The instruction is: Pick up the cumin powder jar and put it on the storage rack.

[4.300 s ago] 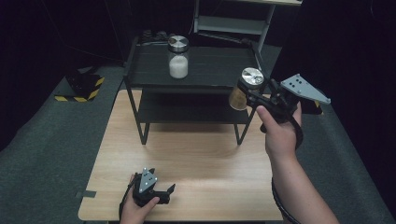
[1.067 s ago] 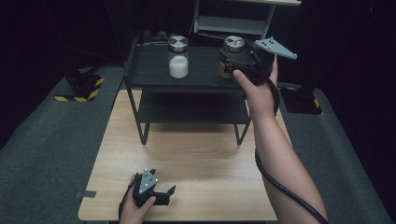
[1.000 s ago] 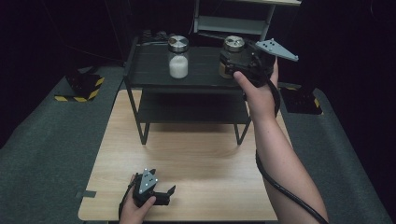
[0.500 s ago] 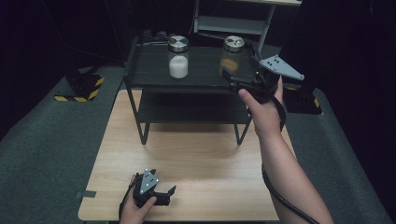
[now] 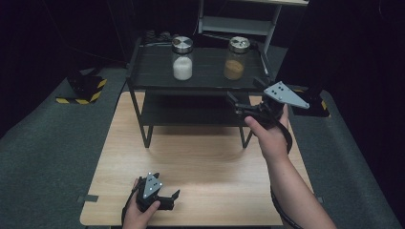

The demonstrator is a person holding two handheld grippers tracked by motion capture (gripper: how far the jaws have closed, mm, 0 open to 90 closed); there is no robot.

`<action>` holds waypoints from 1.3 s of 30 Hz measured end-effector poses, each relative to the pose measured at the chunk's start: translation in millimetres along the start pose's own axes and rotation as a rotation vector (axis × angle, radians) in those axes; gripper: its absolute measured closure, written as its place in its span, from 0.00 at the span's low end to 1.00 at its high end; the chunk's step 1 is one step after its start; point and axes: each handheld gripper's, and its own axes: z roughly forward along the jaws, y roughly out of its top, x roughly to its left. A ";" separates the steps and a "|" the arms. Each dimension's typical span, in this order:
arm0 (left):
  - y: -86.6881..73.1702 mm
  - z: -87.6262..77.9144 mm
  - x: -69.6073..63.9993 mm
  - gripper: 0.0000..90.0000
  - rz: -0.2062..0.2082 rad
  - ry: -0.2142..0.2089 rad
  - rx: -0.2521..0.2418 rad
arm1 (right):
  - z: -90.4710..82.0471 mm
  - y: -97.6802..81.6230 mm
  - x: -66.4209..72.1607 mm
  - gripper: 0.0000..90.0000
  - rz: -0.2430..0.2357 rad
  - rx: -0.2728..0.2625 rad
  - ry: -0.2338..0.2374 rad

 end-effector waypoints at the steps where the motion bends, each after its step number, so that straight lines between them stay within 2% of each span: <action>1: -0.1 0.0 0.0 0.01 -0.001 0.000 -0.001 | -2.0 -2.8 0.3 0.00 0.003 -0.002 0.001; 16: -0.5 -0.1 -0.8 0.01 0.007 0.000 -0.003 | -38.1 -51.2 7.0 0.00 -0.023 0.046 0.039; 23: -0.6 -0.2 -0.5 0.01 0.010 -0.003 -0.004 | -48.5 -72.0 10.3 0.00 -0.053 0.103 0.042; 31: -0.5 -0.1 -0.2 0.01 0.010 -0.004 -0.003 | -55.6 -102.2 6.5 0.00 -0.030 0.193 0.042; 39: -0.3 0.0 -0.7 0.01 0.017 -0.003 -0.002 | -61.9 -125.6 6.2 0.00 -0.023 0.260 0.039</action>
